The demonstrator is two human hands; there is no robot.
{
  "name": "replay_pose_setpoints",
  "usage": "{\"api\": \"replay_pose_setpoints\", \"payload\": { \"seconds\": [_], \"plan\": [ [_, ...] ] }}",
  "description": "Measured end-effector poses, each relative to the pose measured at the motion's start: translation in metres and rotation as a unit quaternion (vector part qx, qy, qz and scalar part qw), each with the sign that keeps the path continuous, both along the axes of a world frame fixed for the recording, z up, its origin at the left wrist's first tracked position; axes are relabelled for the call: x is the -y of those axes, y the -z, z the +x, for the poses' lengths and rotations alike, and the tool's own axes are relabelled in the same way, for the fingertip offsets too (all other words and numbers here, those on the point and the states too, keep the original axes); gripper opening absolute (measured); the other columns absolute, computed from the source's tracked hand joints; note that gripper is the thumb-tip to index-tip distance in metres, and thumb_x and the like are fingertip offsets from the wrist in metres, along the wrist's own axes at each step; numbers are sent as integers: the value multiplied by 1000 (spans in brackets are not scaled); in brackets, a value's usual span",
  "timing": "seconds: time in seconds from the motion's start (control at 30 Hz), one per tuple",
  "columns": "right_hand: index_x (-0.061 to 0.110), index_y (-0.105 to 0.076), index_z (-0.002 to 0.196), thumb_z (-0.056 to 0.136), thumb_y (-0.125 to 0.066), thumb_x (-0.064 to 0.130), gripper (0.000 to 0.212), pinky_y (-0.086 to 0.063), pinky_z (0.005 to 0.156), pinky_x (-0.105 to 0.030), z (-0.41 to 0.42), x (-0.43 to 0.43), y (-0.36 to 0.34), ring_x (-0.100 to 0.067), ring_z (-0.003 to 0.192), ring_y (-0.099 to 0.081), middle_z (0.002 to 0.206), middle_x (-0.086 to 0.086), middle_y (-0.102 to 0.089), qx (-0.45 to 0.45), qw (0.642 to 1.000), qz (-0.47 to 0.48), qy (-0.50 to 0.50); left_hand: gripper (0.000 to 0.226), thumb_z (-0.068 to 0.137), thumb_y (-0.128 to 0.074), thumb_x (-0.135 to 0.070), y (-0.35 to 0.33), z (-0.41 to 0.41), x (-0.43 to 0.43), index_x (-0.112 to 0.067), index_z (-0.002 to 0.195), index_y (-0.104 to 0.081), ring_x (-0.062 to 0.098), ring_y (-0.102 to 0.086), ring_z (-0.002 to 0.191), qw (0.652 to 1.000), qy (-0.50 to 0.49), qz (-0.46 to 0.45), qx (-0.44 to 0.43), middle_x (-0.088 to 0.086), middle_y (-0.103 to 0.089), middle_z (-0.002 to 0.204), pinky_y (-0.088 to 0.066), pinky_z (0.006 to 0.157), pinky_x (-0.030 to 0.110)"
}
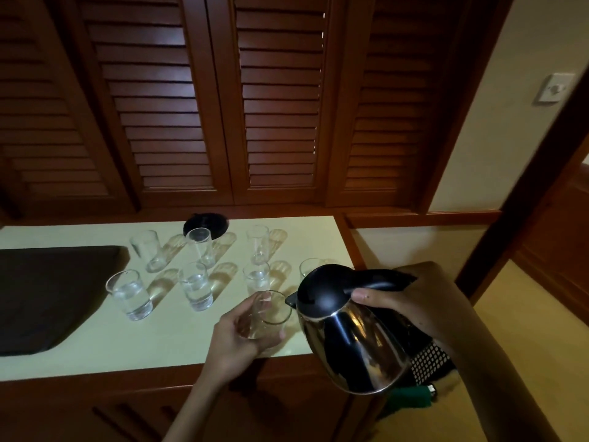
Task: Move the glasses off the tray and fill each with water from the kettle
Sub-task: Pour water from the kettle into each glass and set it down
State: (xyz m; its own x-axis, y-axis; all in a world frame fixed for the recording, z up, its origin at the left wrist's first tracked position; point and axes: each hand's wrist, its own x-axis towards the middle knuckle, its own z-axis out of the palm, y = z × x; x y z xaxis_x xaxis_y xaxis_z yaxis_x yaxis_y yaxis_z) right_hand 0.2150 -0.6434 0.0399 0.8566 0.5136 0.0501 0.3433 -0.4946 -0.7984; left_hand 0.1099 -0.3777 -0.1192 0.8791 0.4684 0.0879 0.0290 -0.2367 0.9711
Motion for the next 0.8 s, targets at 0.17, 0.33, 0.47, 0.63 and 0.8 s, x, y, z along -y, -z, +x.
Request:
{"api": "replay_pose_setpoints", "payload": {
  "seconds": [0.17, 0.33, 0.47, 0.63, 0.8],
  "plan": [
    [29, -78, 79, 36, -50, 103, 90, -65, 69, -29, -4, -12, -5, 1, 58, -74, 67, 13, -78, 67, 996, -54, -15, 78, 59, -99, -7, 3, 0, 3, -28, 128, -70, 0, -70, 114, 1000, 11, 1, -2, -18, -77, 119, -52, 98, 14],
    [25, -76, 75, 26, -29, 113, 111, -64, 65, -31, 3, -23, -7, 0, 53, -71, 61, 10, -75, 104, 986, -129, -21, 83, 59, -100, -11, 6, -2, 3, -22, 135, -68, -2, -67, 120, 1000, 12, 2, -1, -18, -75, 123, -50, 105, 18],
    [17, -75, 74, 24, -26, 112, 118, -65, 68, -35, 4, -30, -12, -8, 55, -72, 63, 3, -75, 121, 977, -174, -27, 81, 59, -100, -9, 7, -2, 1, -22, 133, -69, -2, -67, 119, 1000, 8, 6, 2, -19, -75, 122, -50, 103, 15],
    [14, -76, 76, 41, -55, 95, 91, -64, 74, -37, 5, -37, -19, -15, 62, -74, 68, -2, -77, 114, 974, -196, -24, 83, 60, -101, -13, 11, -1, -2, -20, 135, -67, 2, -65, 124, 1000, 18, 1, 4, -16, -74, 127, -48, 110, 23],
    [13, -74, 72, 37, -59, 94, 89, -64, 69, -35, 5, -41, -21, -16, 59, -73, 65, -3, -76, 103, 974, -198, -32, 80, 61, -99, -9, 11, -3, -2, -21, 134, -68, 4, -66, 124, 1000, 23, 0, 9, -14, -74, 127, -49, 107, 19]
  ]
}}
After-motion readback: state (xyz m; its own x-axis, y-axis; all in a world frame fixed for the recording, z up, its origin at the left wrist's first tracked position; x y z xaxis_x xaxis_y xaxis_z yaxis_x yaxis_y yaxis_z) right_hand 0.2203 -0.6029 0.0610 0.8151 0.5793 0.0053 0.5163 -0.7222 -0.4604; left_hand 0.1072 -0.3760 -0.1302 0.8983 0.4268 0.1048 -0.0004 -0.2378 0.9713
